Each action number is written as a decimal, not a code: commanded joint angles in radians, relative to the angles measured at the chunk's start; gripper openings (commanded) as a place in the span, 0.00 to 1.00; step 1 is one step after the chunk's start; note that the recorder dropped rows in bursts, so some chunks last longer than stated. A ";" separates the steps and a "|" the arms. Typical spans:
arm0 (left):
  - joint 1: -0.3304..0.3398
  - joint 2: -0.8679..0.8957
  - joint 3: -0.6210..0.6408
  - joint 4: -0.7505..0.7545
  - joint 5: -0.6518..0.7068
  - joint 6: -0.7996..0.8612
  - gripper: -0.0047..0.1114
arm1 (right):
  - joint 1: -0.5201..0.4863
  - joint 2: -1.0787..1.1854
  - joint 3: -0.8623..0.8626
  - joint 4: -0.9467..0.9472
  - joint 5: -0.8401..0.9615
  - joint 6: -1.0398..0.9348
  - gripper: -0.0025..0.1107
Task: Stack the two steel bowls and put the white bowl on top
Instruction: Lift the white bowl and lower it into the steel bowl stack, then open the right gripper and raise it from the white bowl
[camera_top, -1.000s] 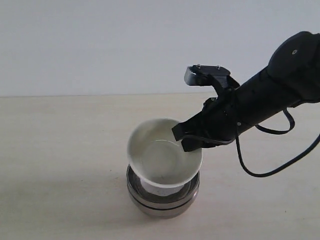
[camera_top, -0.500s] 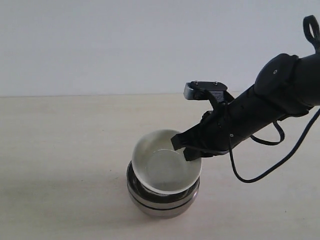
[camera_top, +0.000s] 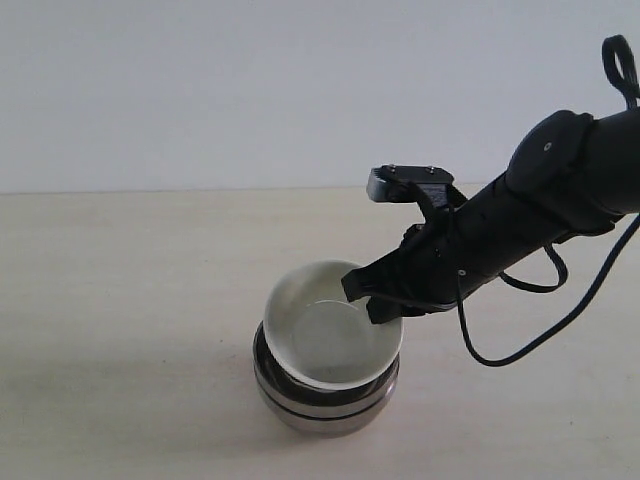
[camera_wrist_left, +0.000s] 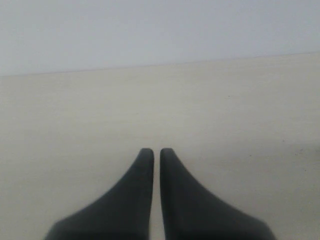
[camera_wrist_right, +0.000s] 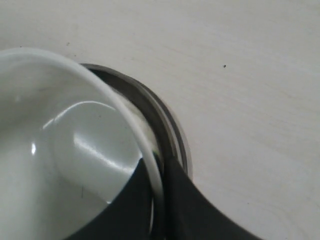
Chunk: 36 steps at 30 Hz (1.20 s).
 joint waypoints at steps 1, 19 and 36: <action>0.001 -0.003 0.004 0.002 0.002 -0.008 0.08 | 0.001 -0.004 0.003 0.007 -0.008 -0.008 0.02; 0.001 -0.003 0.004 0.002 0.002 -0.008 0.08 | 0.001 -0.004 0.003 0.011 -0.046 -0.008 0.44; 0.001 -0.003 0.004 0.002 0.002 -0.008 0.08 | 0.001 -0.004 -0.102 0.011 0.004 -0.026 0.04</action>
